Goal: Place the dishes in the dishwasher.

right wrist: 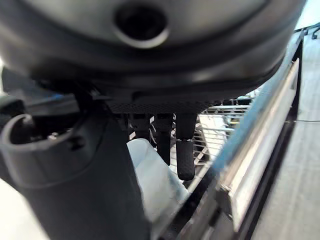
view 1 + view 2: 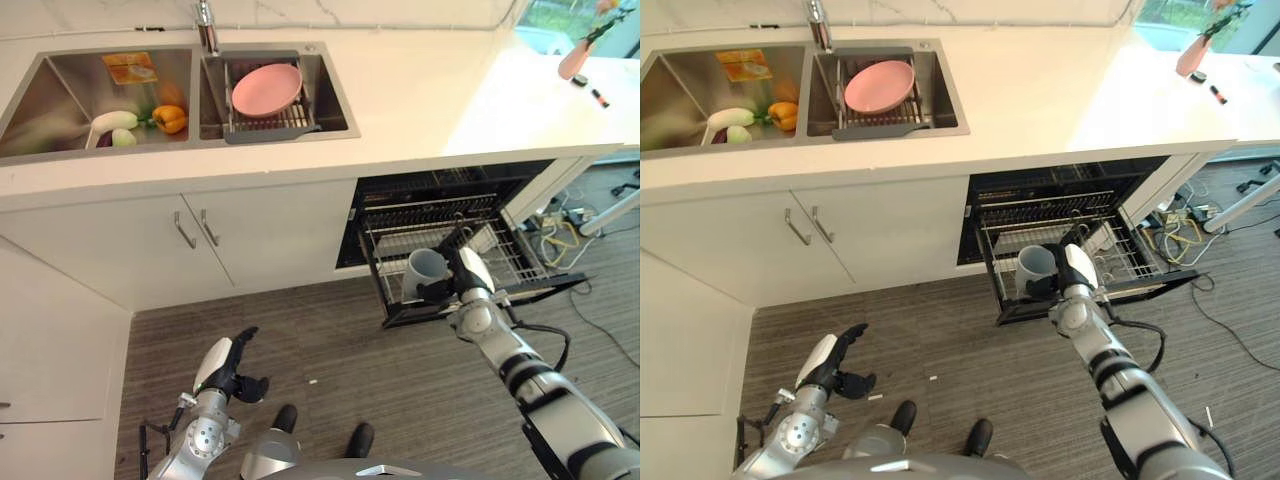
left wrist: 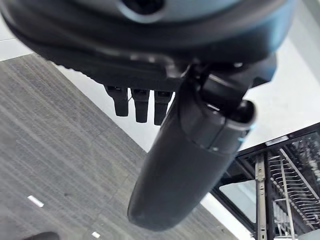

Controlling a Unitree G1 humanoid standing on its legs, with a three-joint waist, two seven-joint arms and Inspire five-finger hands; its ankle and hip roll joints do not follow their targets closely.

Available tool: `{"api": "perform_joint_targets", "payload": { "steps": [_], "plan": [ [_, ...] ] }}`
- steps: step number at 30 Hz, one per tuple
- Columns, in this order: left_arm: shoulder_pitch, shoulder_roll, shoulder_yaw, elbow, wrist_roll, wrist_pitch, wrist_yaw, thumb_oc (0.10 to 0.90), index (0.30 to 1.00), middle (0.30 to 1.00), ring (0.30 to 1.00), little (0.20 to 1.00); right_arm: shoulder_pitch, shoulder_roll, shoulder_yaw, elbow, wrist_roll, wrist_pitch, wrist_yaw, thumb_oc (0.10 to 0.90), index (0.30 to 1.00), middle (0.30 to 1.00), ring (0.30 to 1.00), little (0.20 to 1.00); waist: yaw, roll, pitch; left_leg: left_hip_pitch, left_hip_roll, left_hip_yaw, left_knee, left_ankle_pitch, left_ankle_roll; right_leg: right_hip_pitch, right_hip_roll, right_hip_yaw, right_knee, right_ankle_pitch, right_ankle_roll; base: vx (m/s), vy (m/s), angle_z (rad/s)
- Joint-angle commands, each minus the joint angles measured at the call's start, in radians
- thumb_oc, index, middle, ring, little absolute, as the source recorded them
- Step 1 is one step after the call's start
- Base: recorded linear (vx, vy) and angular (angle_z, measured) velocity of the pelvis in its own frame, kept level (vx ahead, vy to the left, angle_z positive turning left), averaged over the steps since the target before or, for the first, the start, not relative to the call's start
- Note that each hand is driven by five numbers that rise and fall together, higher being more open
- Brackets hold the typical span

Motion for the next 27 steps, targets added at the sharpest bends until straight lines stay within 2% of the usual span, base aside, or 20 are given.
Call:
{"api": "perform_joint_targets", "payload": {
  "steps": [1,6,12,13,14,20,27],
  "plan": [
    [-0.066,0.018,-0.029,-0.028,-0.036,-0.071,0.035,0.8,0.9,0.9,0.9,0.9,-0.107,-0.078,0.012,0.021,-0.057,-0.009,-0.059,0.4,0.3,0.3,0.3,0.3,0.028,-0.006,-0.018,-0.047,0.017,0.045,-0.004,0.008,-0.053,0.067,-0.038,-0.019,0.022,-0.095,0.081,0.02,-0.02,0.26],
    [-0.085,0.016,-0.04,-0.006,-0.051,-0.074,0.052,0.8,0.9,0.9,0.9,0.9,-0.149,-0.065,-0.002,0.105,-0.033,-0.009,-0.074,0.4,0.3,0.3,0.3,0.3,0.042,0.005,0.003,-0.087,0.011,0.025,0.001,0.02,-0.055,0.04,-0.043,-0.037,0.022,-0.094,0.079,-0.01,-0.007,0.19],
    [-0.099,-0.003,-0.042,0.024,-0.068,-0.075,0.075,0.8,0.9,0.9,0.9,0.9,-0.171,-0.058,-0.018,0.127,0.008,-0.015,-0.073,0.4,0.3,0.3,0.3,0.3,0.056,0.008,0.02,-0.102,0.004,0.011,0.006,0.019,-0.056,0.033,-0.043,-0.048,0.022,-0.101,0.076,0.02,-0.016,0.13],
    [-0.106,-0.005,-0.045,0.029,-0.07,-0.075,0.077,0.8,0.9,0.9,0.9,0.9,-0.176,-0.058,-0.018,0.134,0.012,-0.016,-0.07,0.687,0.731,0.731,0.731,0.731,0.057,0.006,0.018,-0.105,0.001,0.007,0.004,0.023,-0.054,0.033,-0.044,-0.053,0.022,-0.101,0.077,0.03,-0.01,0.06],
    [-0.112,-0.009,-0.052,0.034,-0.069,-0.075,0.077,0.8,0.9,0.9,0.9,0.9,-0.177,-0.049,-0.018,0.147,0.012,-0.015,-0.071,0.8,0.9,0.9,0.9,0.9,0.06,0.005,0.017,-0.103,0.0,0.003,0.004,0.022,-0.053,0.035,-0.044,-0.054,0.022,-0.102,0.077,0.05,-0.022,0.04],
    [-0.125,-0.01,-0.063,0.056,-0.067,-0.075,0.087,0.8,0.9,0.9,0.9,0.9,-0.206,-0.052,-0.006,0.17,0.004,-0.01,-0.076,0.8,0.9,0.9,0.9,0.9,0.064,-0.011,0.011,-0.084,0.003,0.005,0.004,0.008,-0.053,0.054,-0.041,-0.049,0.022,-0.113,0.076,0.01,-0.007,0.01],
    [-0.125,-0.023,-0.062,0.15,-0.054,-0.051,0.074,0.8,0.9,0.9,0.9,0.9,-0.18,-0.062,-0.03,0.144,0.028,-0.016,-0.068,0.8,0.9,0.9,0.9,0.9,0.04,-0.028,-0.012,-0.053,0.01,0.022,-0.003,0.006,-0.053,0.071,-0.041,-0.035,0.022,-0.111,0.077,0.0,0.005,-0.02]
  ]
}}
